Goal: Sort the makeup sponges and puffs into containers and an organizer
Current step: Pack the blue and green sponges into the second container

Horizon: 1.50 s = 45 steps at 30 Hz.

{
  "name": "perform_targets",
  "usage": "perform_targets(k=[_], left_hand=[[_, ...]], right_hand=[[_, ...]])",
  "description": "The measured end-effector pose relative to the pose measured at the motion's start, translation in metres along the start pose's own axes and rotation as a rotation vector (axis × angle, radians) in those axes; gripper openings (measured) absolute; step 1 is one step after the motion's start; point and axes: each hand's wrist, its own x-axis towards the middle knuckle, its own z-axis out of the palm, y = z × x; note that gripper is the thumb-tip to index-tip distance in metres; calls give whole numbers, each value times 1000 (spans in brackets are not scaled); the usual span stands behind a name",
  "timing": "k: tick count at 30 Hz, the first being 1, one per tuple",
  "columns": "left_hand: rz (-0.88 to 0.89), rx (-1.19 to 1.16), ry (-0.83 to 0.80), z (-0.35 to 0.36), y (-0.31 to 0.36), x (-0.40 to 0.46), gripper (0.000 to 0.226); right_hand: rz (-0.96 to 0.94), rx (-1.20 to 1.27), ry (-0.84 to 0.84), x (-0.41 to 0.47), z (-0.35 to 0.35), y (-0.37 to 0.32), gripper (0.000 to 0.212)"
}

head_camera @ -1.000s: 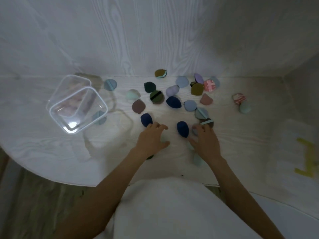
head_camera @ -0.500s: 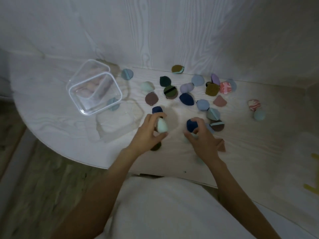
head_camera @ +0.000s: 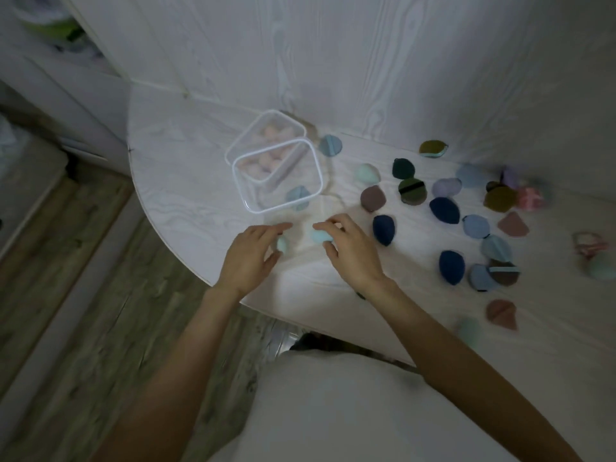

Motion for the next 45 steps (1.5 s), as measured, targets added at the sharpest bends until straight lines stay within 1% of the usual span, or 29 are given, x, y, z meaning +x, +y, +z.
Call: perform_targets(k=[2,4,6,14,18,21,22,24,26,28,30,31,33,34,36,38,40,43,45], left_hand=[[-14,7,-43,-2,-5,4,42],[-29,-10,-85,-3,-8,8,33],[-5,-19,-102,-2,-10,10,31],[114,96,-150,6,-5,32,35],[143,182,-255,17,-6,42,41],[166,167,-297,15,-7,41,37],[172,166,-302,13,-6,40,38],[178,187,-299,10,-8,35,46],[221,234,-262,11,-9,32,41],[256,278,-209,16,-11,29,34],[261,263,-175,19,-11,28,34],[266,258,-162,19,-11,27,36],[261,260,-134,21,-8,26,37],[246,263,-117,22,-7,26,38],[203,272,-92,23,-4,26,42],[163,278,-80,25,-1,27,46],[133,265,-57,26,1,29,44],[113,228,-47,30,3,32,41],[102,217,-68,33,3,32,45]], right_hand=[[42,-96,26,-1,12,2,35],[54,-116,28,-3,21,4,34],[78,-123,38,-5,27,5,33],[166,-165,198,2,25,11,32],[228,-119,219,-3,23,17,34],[246,-110,220,-4,22,16,35],[253,-109,223,-3,23,16,36],[262,-110,227,-3,24,15,37],[252,-128,242,-3,24,15,36],[197,-256,281,-2,25,16,34],[163,-435,299,5,23,15,31],[172,-481,257,11,21,11,29],[207,-509,112,24,19,-1,25],[216,-520,45,31,20,-6,25],[227,-534,-33,43,25,-12,28],[263,-512,-53,48,29,-15,33],[311,-455,-67,51,31,-15,34],[300,-405,-80,48,31,-15,31],[286,-317,-87,44,27,-13,30]])
